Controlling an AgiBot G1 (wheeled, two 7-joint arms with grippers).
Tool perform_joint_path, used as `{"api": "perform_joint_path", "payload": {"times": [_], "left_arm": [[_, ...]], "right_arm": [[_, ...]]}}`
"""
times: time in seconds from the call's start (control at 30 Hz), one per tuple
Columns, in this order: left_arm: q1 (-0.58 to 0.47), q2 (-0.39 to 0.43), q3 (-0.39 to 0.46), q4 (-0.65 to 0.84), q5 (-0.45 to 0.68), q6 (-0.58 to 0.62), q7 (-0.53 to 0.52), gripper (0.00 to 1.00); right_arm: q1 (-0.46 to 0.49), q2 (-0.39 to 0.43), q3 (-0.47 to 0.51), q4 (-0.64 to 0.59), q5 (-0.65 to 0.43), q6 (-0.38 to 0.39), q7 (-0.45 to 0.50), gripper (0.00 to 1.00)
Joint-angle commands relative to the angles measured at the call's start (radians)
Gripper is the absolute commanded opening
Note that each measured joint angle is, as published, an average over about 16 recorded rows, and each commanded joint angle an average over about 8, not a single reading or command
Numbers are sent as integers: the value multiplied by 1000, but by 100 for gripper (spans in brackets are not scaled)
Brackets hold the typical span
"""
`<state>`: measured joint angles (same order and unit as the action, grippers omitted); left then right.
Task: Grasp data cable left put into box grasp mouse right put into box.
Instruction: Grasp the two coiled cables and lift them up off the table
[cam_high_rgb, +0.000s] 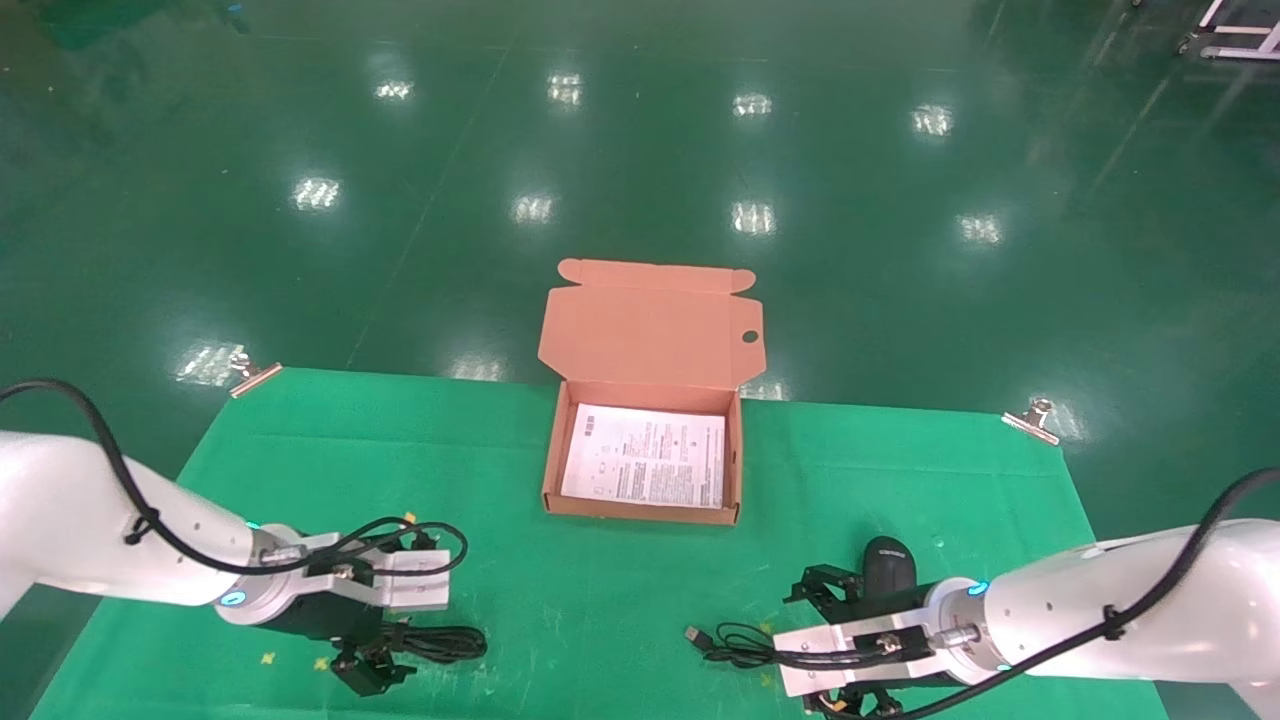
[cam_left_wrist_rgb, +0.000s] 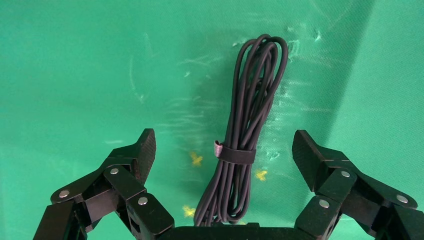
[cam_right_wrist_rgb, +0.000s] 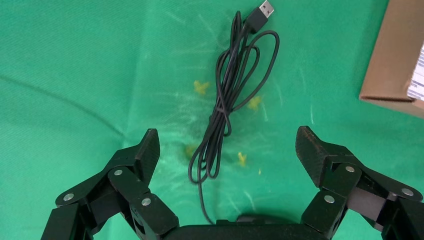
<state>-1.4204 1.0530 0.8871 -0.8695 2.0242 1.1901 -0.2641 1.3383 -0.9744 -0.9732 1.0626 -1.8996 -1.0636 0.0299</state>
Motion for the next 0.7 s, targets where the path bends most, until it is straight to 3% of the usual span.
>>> {"api": "perform_joint_path", "payload": {"times": [0.03,0.27,0.33,0.53,0.57,0.7], "left_arm": [[-2,8,0,27,-5,-3,15,100],[-1,30,3,106,-4,-30,57,98],[-1,34,3,128,-3,-39,66,80],[0,40,3,179,-2,-58,86,7],[0,40,4,183,-2,-59,87,1],[0,41,4,189,-1,-61,89,0]], "right_arm": [[-4,-14,-1,-27,-1,16,-16,100],[3,-60,-1,-151,8,44,-69,99],[7,-69,1,-184,10,52,-79,79],[11,-86,6,-249,13,76,-96,5],[11,-87,7,-253,14,78,-96,0],[11,-89,8,-259,15,81,-97,0]]}}
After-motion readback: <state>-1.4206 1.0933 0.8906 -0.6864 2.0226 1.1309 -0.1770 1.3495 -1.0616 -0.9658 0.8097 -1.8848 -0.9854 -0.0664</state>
